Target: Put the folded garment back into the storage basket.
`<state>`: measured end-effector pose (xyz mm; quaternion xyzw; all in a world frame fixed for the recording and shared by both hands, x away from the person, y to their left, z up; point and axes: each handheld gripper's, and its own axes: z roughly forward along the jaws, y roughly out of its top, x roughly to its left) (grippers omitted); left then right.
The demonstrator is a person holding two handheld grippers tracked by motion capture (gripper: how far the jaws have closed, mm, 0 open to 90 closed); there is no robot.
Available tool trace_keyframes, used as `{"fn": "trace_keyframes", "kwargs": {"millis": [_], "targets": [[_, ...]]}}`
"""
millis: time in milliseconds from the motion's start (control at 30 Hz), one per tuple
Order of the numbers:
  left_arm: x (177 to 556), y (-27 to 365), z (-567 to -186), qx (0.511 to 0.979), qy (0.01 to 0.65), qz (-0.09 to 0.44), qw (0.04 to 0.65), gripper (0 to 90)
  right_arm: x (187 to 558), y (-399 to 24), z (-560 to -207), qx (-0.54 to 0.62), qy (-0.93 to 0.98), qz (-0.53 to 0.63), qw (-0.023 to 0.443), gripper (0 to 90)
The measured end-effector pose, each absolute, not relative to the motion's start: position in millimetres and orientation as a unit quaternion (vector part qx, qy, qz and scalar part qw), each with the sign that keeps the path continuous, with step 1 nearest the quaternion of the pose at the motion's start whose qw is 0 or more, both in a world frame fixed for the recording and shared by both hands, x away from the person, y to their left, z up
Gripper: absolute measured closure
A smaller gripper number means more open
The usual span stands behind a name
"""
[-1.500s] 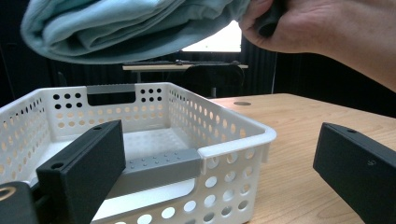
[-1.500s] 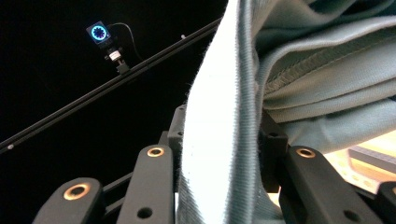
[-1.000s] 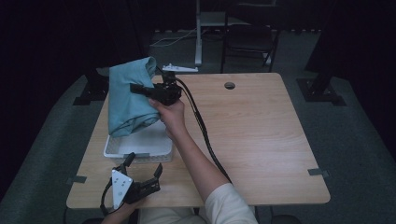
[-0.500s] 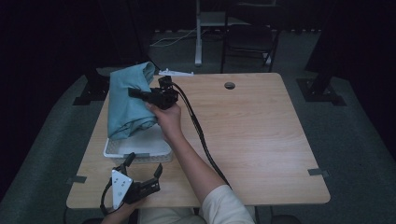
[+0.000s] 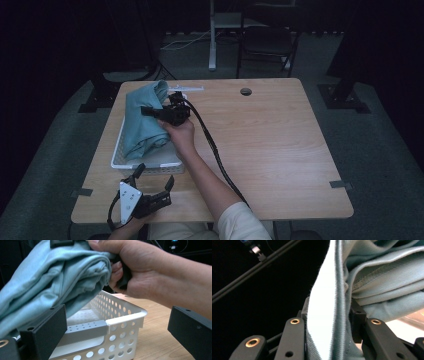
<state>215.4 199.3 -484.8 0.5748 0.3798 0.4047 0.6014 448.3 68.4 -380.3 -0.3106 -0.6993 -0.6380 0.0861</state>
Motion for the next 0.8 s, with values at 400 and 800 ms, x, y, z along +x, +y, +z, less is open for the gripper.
{"fn": "trace_keyframes", "kwargs": {"millis": [400,800], "targets": [[215,200,-485,0.575,0.379,0.404,0.602,3.6,452,80,-390,-0.335,-0.733,-0.586,0.083,66.7],[215,200,-485,0.574,0.379,0.404,0.603,3.6,451,104,-393,-0.330,-0.814,-0.476,0.050,61.6]]}}
